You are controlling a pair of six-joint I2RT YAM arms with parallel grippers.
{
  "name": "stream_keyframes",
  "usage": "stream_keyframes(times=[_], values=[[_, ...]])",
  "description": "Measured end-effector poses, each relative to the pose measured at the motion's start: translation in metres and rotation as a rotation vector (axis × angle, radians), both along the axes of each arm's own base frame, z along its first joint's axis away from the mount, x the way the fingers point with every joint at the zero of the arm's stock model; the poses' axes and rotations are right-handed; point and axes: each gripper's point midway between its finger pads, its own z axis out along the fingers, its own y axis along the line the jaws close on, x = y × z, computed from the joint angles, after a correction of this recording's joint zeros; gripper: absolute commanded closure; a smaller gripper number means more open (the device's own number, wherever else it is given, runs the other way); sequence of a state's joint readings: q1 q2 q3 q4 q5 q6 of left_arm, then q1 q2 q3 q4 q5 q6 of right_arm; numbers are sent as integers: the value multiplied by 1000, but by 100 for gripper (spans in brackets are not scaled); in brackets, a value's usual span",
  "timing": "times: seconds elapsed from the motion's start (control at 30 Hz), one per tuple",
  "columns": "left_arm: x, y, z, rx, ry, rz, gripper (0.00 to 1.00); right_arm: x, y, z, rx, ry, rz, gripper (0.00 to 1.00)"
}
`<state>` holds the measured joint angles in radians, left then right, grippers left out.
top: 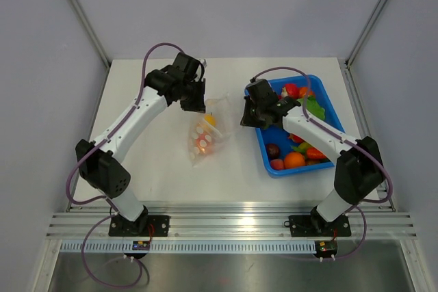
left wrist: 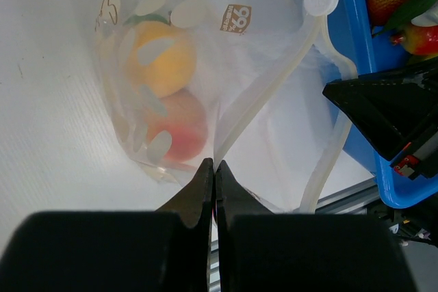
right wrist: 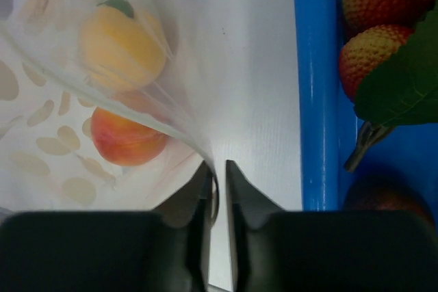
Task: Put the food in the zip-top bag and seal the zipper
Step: Adjust the zipper food storage bag at the center of the board, then pick up the fake vegetable from the bin.
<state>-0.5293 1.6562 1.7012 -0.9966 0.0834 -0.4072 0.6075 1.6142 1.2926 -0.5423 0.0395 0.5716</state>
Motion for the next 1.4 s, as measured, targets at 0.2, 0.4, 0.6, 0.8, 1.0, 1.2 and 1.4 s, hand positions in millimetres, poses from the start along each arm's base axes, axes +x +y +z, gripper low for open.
stream_keyframes(times=[0.2, 0.4, 0.6, 0.8, 1.0, 1.2, 1.4], values=[[-10, -13, -2, 0, 5, -35, 100, -4, -4, 23, 35, -46, -7, 43], [-16, -21, -3, 0, 7, -59, 100, -9, -5, 58, 99, -121, -8, 23], [-16, -21, -3, 0, 8, -59, 100, -14, -25, 91, 128, -201, -86, 9], [-16, -22, -3, -1, 7, -60, 100, -12, -137, 84, 199, -219, -535, 1], [-15, -23, -3, -4, 3, -62, 100, -36, -173, 34, 251, -119, -778, 1], [-17, -28, -6, -2, 11, -75, 100, -13, -193, 44, 367, -160, -925, 1], [-17, -31, -8, -3, 13, -79, 100, 20, -200, 21, 452, -115, -1003, 1]])
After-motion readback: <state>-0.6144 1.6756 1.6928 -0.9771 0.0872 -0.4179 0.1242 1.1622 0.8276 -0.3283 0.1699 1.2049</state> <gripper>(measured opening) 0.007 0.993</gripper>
